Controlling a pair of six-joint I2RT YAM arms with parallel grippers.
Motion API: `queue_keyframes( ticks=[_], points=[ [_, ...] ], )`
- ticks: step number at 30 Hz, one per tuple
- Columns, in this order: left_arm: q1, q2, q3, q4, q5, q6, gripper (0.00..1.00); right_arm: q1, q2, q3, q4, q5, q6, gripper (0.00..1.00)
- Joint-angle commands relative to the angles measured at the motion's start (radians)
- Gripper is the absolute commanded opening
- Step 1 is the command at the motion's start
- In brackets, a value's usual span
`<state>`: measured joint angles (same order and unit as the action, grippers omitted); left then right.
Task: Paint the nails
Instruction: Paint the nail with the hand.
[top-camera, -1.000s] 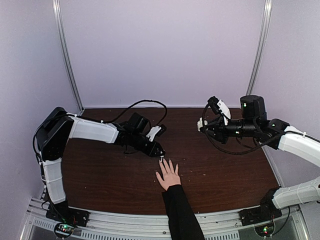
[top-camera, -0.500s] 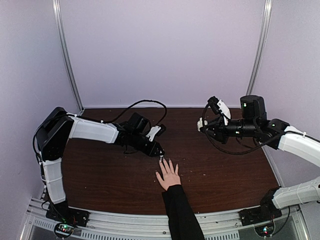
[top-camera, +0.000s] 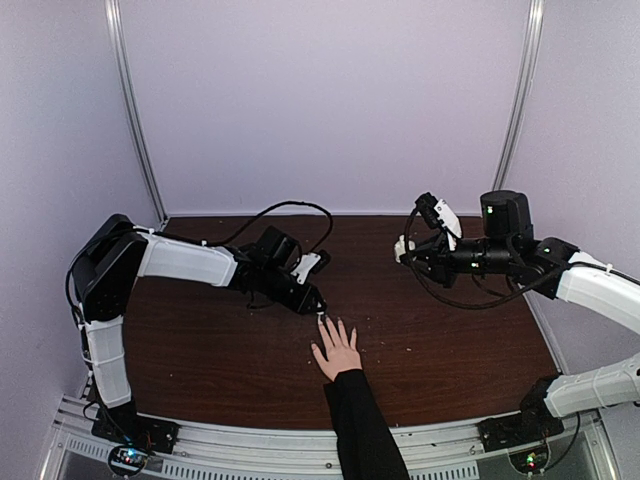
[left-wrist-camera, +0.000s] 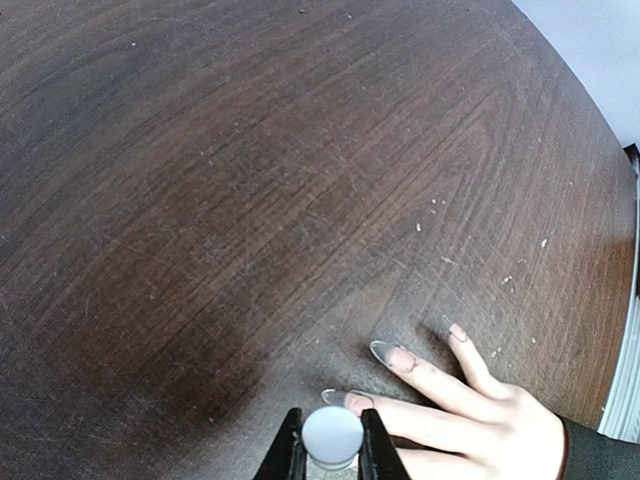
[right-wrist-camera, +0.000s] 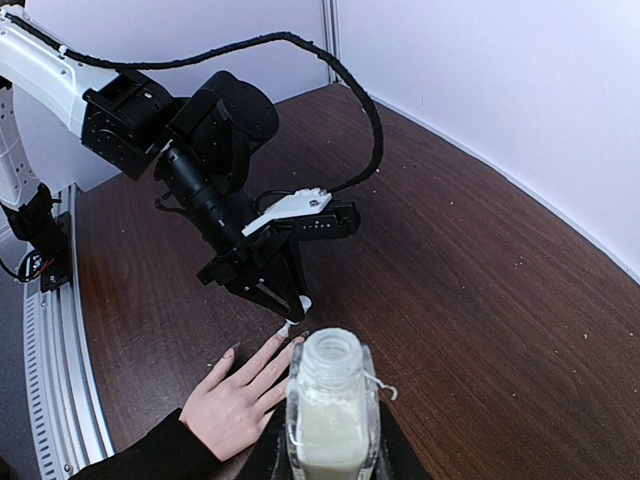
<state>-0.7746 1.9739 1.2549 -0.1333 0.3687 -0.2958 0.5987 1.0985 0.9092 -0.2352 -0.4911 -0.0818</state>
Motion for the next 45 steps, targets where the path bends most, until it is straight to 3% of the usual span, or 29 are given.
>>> queue_keyframes(
  ticks=[1, 45],
  points=[
    [0.0, 0.005, 0.008, 0.012, -0.018, 0.017, 0.0, -0.006, -0.026, -0.01, 0.025, 0.022, 0.001, 0.0],
    [0.021, -0.088, -0.028, 0.055, -0.022, 0.009, 0.0, -0.006, -0.042, -0.012, 0.023, 0.028, 0.0, 0.0]
  ],
)
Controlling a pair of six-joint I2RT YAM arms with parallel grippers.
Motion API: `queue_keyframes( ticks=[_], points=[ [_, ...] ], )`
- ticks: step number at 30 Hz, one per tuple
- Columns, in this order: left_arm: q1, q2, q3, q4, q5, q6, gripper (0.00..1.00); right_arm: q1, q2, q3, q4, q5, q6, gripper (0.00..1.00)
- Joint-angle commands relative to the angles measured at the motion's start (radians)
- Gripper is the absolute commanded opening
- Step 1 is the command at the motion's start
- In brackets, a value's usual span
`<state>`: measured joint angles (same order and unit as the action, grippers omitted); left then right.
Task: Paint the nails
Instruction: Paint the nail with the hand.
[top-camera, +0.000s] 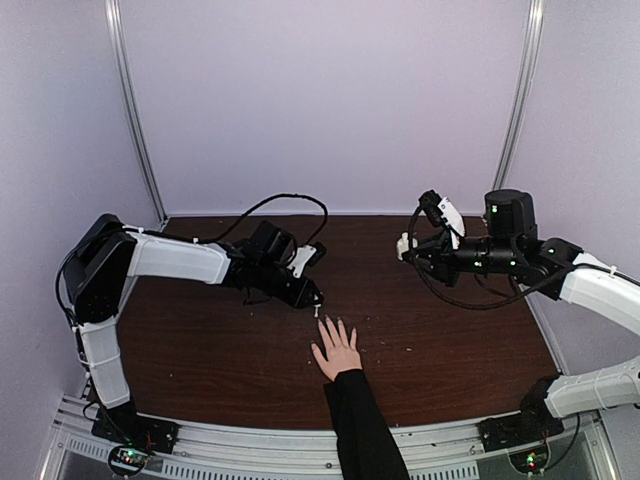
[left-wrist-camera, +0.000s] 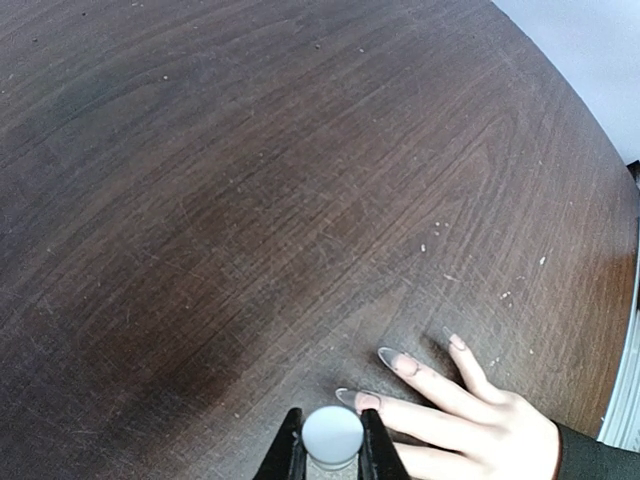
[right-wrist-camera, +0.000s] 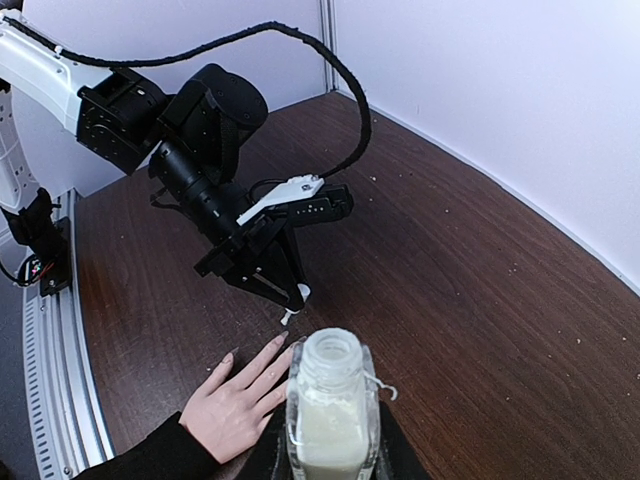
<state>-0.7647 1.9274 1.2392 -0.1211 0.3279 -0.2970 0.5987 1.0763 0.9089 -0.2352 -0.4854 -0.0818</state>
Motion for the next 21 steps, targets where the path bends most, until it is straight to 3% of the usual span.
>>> queue_keyframes(
  ticks=[1, 10, 21],
  points=[
    [0.011, -0.04, -0.012, 0.043, 0.035, 0.016, 0.0, -0.006, -0.021, -0.011, 0.023, 0.021, -0.001, 0.0],
    [0.001, -0.019, -0.01, 0.063, 0.152, 0.022, 0.0, -0.006, -0.019, -0.011, 0.024, 0.022, -0.001, 0.0],
    [-0.001, 0.011, 0.013, 0.026, 0.13, 0.027, 0.0, -0.006, -0.019, -0.012, 0.024, 0.022, -0.001, 0.0]
  ],
)
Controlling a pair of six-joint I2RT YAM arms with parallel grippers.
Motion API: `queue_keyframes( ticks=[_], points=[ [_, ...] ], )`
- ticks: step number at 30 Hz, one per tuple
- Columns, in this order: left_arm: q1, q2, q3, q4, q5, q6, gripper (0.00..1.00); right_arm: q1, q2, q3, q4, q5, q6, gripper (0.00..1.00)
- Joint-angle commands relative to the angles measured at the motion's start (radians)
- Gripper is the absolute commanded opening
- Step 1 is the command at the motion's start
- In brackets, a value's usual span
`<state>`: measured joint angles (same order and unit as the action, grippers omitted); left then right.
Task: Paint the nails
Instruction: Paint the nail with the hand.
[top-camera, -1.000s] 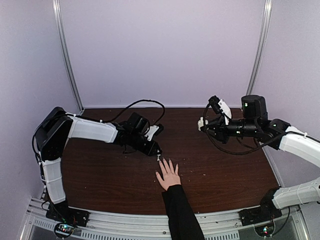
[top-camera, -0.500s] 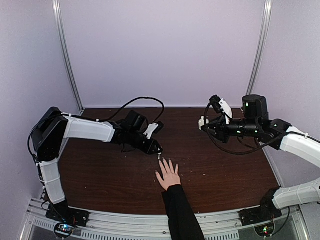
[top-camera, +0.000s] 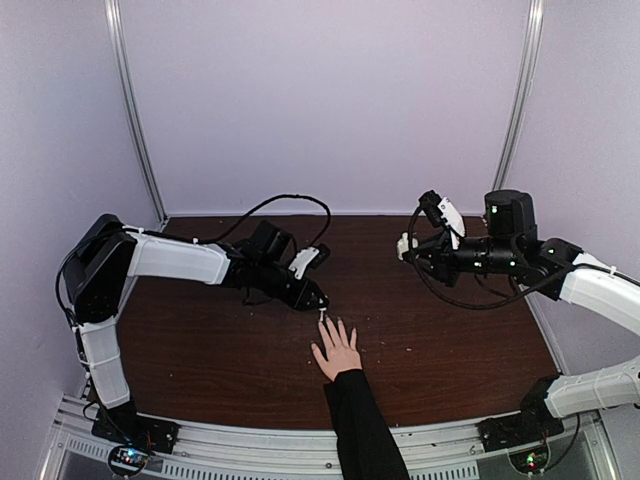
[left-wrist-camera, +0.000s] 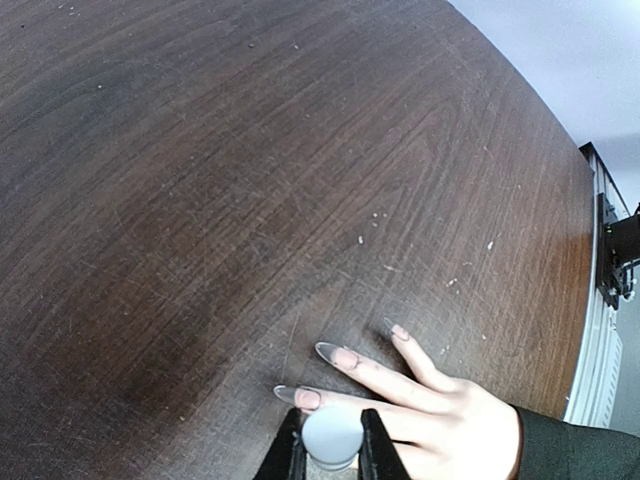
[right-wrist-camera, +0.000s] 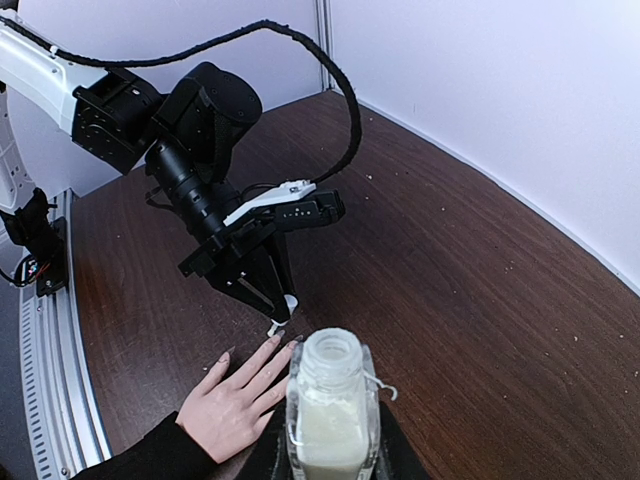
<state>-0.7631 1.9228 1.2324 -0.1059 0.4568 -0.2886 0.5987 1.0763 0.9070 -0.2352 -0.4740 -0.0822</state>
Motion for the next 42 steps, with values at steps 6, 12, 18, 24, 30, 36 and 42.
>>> queue_keyframes(
  ticks=[6, 12, 18, 24, 30, 36, 42],
  points=[
    [-0.002, 0.034, 0.032, 0.008, 0.0, 0.018, 0.0, -0.007, -0.019, -0.01, 0.022, 0.013, 0.0, 0.0],
    [-0.002, 0.047, 0.033, 0.007, -0.006, 0.018, 0.0, -0.006, -0.018, -0.01, 0.021, 0.013, -0.001, 0.0],
    [-0.002, 0.056, 0.036, 0.006, -0.017, 0.016, 0.0, -0.006, -0.017, -0.011, 0.022, 0.015, -0.002, 0.0],
    [-0.002, 0.065, 0.038, 0.001, -0.023, 0.019, 0.0, -0.006, -0.018, -0.011, 0.021, 0.017, -0.002, 0.0],
    [-0.001, 0.067, 0.04, -0.001, -0.035, 0.017, 0.0, -0.006, -0.019, -0.011, 0.02, 0.019, -0.002, 0.0],
    [0.001, 0.067, 0.045, -0.01, -0.061, 0.02, 0.0, -0.007, -0.019, -0.011, 0.02, 0.019, -0.002, 0.0],
    [0.007, 0.068, 0.049, -0.016, -0.071, 0.02, 0.0, -0.006, -0.019, -0.012, 0.02, 0.02, -0.004, 0.0]
  ],
)
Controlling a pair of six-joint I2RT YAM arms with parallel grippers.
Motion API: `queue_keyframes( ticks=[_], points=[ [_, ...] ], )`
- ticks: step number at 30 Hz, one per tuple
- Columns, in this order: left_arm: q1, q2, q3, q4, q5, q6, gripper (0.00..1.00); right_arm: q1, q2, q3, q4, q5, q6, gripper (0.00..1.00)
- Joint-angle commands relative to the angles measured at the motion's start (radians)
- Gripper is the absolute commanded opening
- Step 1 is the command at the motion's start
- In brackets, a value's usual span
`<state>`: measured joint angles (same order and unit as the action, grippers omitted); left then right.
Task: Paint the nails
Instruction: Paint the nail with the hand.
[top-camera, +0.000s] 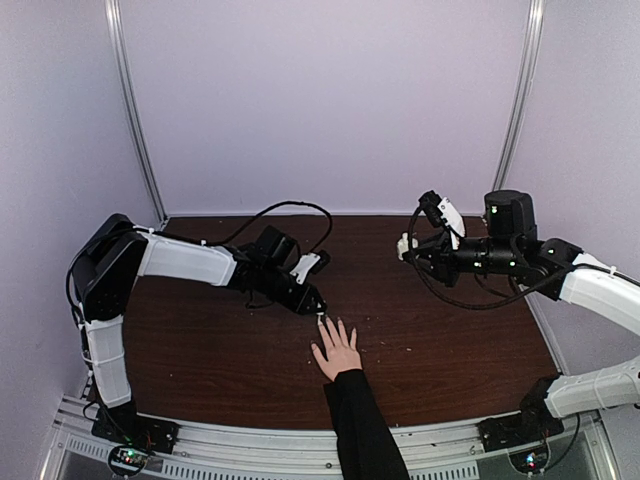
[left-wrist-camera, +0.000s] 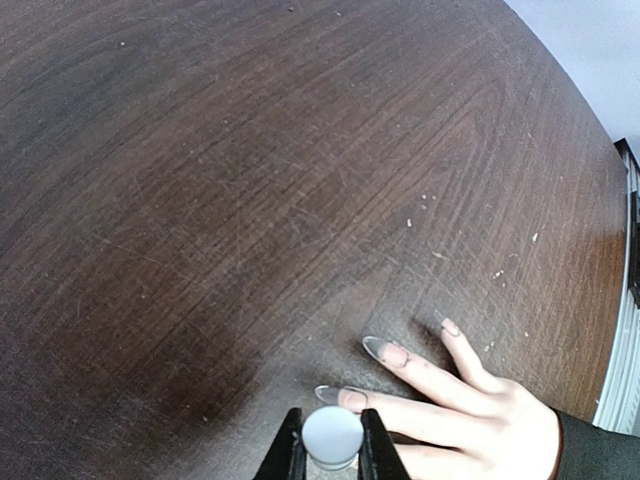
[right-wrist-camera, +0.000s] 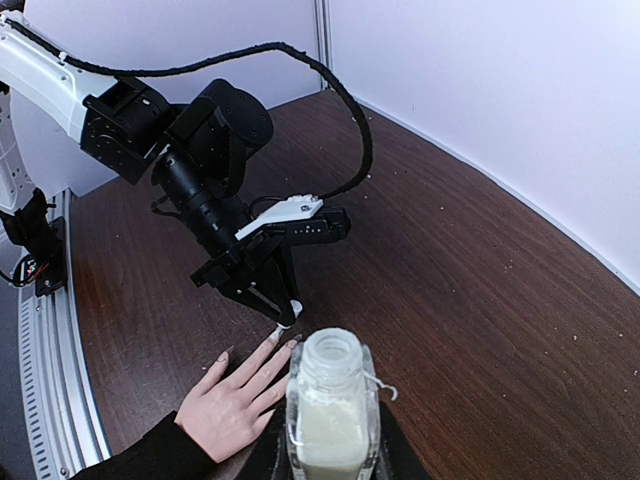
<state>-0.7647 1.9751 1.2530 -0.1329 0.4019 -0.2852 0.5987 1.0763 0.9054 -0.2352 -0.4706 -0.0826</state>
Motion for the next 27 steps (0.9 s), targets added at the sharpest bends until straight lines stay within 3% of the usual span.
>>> queue_keyframes(
  ticks=[1, 27],
  points=[
    [0.008, 0.016, 0.029, 0.01, -0.018, 0.019, 0.0, -0.007, -0.018, -0.01, 0.02, 0.017, -0.003, 0.0],
    [0.021, -0.033, 0.036, -0.006, -0.035, 0.029, 0.0, -0.006, -0.022, -0.011, 0.021, 0.019, -0.003, 0.0]
  ],
)
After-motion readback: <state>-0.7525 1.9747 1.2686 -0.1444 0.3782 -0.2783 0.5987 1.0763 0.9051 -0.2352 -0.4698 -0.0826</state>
